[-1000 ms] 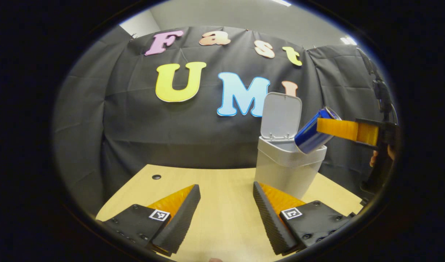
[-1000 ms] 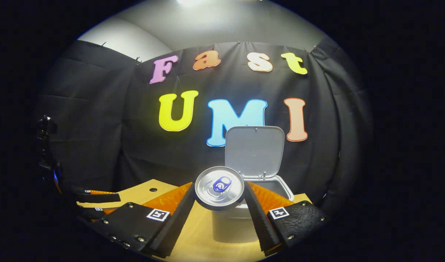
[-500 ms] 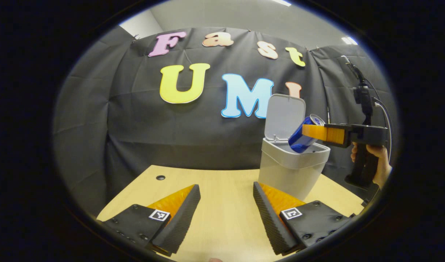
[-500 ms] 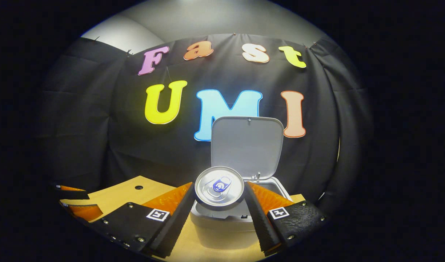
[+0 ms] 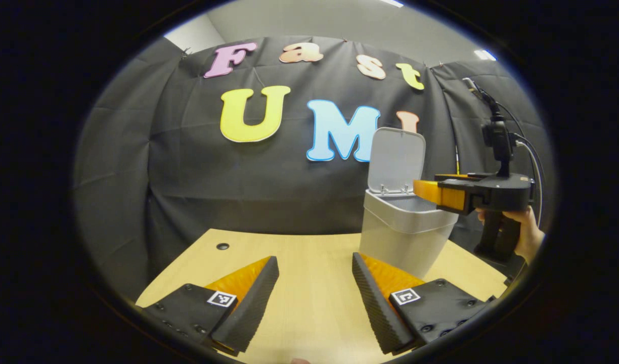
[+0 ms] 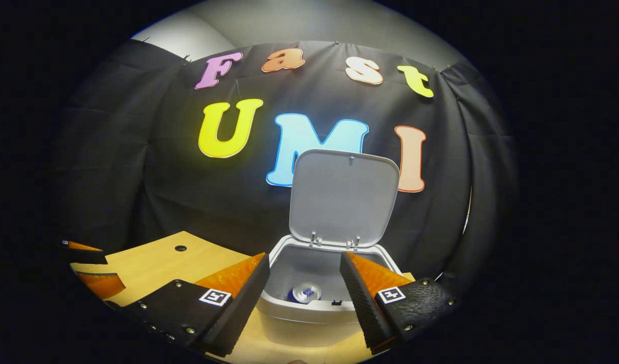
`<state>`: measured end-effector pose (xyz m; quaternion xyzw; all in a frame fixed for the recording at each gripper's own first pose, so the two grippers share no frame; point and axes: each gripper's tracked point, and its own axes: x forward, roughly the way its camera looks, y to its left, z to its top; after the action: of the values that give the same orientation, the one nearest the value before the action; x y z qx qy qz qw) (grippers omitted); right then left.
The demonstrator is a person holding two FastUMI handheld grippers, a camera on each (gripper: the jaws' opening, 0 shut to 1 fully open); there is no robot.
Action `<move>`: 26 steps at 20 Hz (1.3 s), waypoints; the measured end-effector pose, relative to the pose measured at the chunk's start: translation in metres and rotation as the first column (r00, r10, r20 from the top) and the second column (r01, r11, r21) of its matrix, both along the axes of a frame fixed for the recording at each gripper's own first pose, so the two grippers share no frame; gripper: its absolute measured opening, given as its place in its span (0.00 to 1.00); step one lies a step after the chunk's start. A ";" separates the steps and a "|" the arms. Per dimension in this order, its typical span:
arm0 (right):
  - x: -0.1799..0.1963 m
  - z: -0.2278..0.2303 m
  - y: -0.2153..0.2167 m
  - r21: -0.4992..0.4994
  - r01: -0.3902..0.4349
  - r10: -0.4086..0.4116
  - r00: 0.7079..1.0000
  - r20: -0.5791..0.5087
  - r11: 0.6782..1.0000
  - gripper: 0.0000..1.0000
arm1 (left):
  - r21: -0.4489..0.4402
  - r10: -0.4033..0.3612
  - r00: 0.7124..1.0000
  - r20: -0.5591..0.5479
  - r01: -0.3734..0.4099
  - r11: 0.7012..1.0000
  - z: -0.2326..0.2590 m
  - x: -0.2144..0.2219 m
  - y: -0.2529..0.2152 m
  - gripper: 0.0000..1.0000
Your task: Press the lid of the desktop garbage bin to open it, pick up the crumpled paper on the desktop and throw it into the bin, then pick up the pop can on the desktop and drop it into the bin, and finally close the garbage bin lid.
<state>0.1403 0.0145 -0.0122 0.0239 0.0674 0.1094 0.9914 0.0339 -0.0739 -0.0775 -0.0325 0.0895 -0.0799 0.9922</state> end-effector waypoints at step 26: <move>0.080 0.117 -0.063 -0.009 0.205 -0.202 0.970 0.135 0.979 0.90 | 0.018 -0.108 0.993 0.052 0.107 0.994 0.020 0.012 0.007 0.95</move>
<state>0.2199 -0.0484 0.1051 0.0121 -0.0006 0.0078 0.9999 0.0455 -0.0671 -0.0578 -0.0180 0.0656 -0.1333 0.9887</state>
